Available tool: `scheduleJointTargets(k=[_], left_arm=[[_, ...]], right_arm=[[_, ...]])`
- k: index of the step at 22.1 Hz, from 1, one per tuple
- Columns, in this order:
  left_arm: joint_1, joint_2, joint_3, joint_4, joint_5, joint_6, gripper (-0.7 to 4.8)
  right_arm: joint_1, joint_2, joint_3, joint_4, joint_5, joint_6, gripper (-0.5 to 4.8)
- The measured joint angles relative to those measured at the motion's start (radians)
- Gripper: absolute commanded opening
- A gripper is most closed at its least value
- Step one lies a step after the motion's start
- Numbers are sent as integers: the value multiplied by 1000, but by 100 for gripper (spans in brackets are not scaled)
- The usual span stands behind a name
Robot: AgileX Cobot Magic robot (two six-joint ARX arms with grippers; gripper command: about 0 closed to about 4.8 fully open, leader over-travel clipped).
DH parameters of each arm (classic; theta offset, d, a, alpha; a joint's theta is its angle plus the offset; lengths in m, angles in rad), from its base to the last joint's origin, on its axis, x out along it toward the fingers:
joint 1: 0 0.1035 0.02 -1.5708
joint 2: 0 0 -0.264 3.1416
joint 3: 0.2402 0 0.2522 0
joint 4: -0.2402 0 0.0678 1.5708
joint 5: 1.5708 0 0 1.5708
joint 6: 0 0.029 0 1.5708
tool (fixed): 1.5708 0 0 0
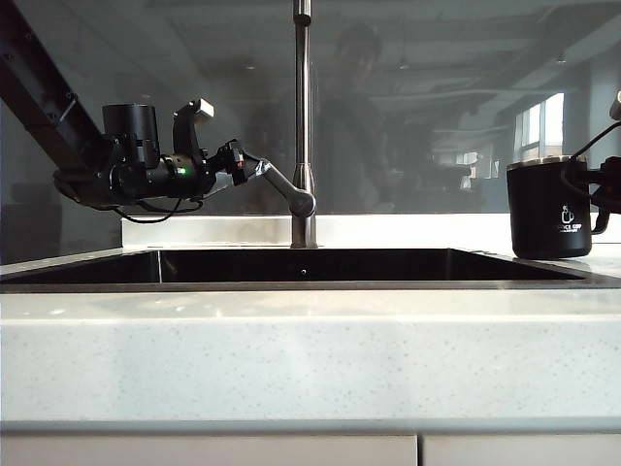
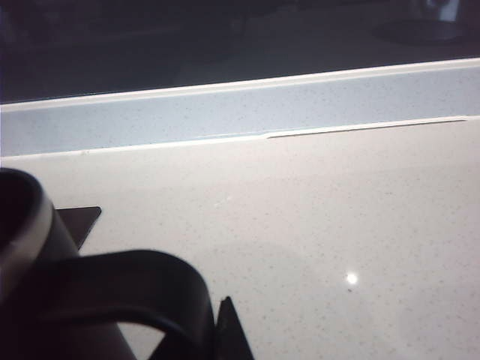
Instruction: Pick up the mug next to the sink, go to the faucet to get some water, pour the water into the sink, and finally put the mug back to its place.
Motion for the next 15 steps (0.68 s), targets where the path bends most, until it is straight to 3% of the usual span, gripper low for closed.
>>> scheduleJointTargets(k=[15], left_arm=[[0, 0, 0, 0, 0, 0, 458]], right_arm=[[26, 29, 1, 54, 8, 6, 0]])
